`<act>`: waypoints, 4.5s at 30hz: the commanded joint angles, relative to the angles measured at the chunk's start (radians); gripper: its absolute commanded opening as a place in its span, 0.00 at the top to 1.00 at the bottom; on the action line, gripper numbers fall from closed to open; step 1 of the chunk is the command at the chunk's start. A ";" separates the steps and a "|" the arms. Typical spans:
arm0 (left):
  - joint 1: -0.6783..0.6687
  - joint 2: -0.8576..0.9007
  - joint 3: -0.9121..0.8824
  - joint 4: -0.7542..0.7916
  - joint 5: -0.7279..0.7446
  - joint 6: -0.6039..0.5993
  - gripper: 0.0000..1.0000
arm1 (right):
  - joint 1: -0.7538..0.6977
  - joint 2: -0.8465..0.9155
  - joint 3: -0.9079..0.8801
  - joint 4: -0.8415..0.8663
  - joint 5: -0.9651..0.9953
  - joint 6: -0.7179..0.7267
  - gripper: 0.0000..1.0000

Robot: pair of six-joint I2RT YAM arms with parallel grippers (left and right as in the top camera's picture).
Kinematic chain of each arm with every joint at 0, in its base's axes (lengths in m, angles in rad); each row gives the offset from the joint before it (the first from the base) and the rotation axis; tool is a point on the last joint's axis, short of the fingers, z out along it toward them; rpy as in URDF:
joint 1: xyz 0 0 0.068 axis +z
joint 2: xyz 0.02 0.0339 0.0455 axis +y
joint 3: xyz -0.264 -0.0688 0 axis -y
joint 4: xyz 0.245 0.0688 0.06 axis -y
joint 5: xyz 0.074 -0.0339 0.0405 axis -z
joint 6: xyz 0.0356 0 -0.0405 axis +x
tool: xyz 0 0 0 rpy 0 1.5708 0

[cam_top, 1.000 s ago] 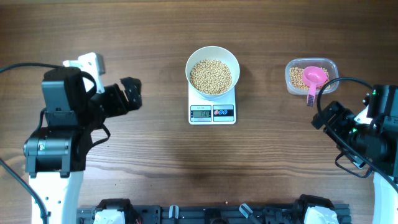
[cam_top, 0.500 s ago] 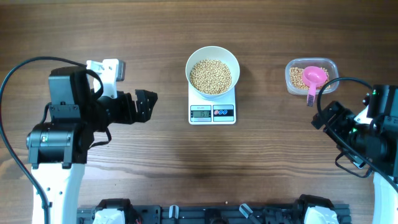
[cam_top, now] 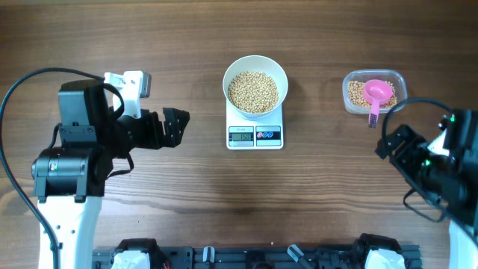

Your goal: Scoop item into bowl and weigh 150g on scale

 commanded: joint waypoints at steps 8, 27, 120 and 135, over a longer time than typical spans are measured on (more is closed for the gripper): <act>0.005 0.003 0.015 0.000 0.016 0.019 0.00 | 0.005 -0.249 0.006 -0.033 0.163 -0.126 0.00; 0.005 0.003 0.015 0.000 0.016 0.019 0.00 | 0.251 -0.610 -0.729 1.016 0.072 -0.414 0.00; 0.005 -0.142 0.014 0.210 -0.128 0.017 0.00 | 0.297 -0.952 -1.295 1.451 0.024 -0.515 0.00; 0.005 -0.650 -0.154 0.201 -0.090 0.072 0.00 | 0.297 -0.952 -1.295 1.451 0.024 -0.515 0.00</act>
